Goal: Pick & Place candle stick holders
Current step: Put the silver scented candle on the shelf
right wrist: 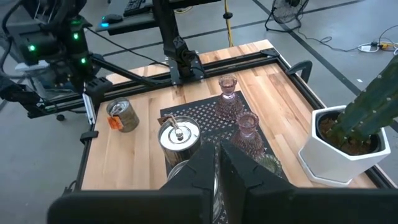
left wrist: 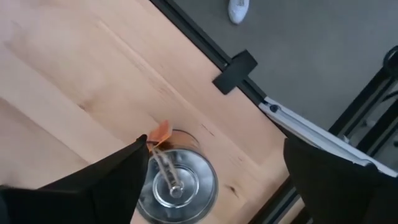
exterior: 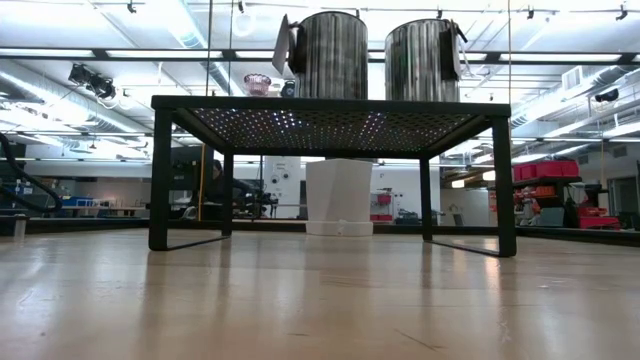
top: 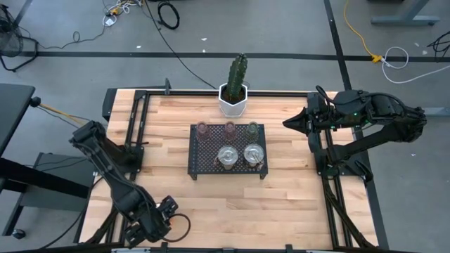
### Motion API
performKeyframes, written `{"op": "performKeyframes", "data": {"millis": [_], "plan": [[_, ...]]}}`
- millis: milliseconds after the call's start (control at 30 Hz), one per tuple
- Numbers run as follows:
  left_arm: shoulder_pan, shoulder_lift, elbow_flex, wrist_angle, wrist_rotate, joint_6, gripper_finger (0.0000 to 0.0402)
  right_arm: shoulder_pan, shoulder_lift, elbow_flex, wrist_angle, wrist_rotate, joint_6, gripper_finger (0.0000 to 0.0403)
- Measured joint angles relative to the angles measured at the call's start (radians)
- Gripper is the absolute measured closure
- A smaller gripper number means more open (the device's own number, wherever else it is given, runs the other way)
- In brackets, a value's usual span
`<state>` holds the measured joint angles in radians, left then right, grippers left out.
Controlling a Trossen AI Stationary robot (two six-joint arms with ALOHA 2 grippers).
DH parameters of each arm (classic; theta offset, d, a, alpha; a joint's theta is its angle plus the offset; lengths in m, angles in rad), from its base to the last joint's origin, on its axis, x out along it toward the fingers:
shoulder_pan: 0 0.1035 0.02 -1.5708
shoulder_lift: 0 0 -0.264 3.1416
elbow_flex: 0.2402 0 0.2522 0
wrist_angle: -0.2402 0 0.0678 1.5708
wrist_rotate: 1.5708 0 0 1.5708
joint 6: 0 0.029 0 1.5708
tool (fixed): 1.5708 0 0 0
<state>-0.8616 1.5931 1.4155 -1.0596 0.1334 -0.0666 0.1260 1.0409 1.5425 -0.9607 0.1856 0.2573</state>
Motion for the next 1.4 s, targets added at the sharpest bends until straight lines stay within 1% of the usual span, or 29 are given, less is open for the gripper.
{"op": "performKeyframes", "data": {"millis": [200, 367, 600, 833, 967, 1067, 1233, 1400], "plan": [[0.0, 0.055, 0.0, -0.015, 0.002, 0.0, 0.0004, 0.0, 0.0, 0.0, 0.0, 0.0, 0.0, 0.038], [0.0, 0.077, 0.0, -0.026, 0.025, 0.001, 0.0004, 0.0, 0.0, 0.0, 0.0, 0.001, 0.0, 0.038], [0.008, 0.077, 0.0, -0.048, 0.018, 0.013, 0.0002, 0.0, 0.0, 0.0, 0.0, 0.002, 0.0, 0.038], [0.007, 0.077, 0.0, -0.073, -0.016, 0.034, 0.0002, 0.0, 0.0, 0.0, 0.0, 0.001, 0.0, 0.038], [0.007, 0.077, 0.0, -0.073, -0.083, 0.048, 0.0002, 0.0, 0.0, 0.0, 0.0, 0.002, 0.0, 0.038], [0.007, 0.077, 0.0, -0.072, -0.113, 0.053, 0.0002, 0.0, 0.0, 0.0, 0.0, 0.001, 0.0, 0.038], [0.007, 0.081, 0.0, -0.072, -0.114, 0.053, 0.0002, 0.0, 0.0, 0.0, 0.0, 0.001, 0.0, 0.038], [0.0, 0.123, 0.0, -0.099, -0.112, 0.052, 0.0002, 0.0, 0.0, 0.0, 0.0, 0.001, 0.0, 0.038]]}}
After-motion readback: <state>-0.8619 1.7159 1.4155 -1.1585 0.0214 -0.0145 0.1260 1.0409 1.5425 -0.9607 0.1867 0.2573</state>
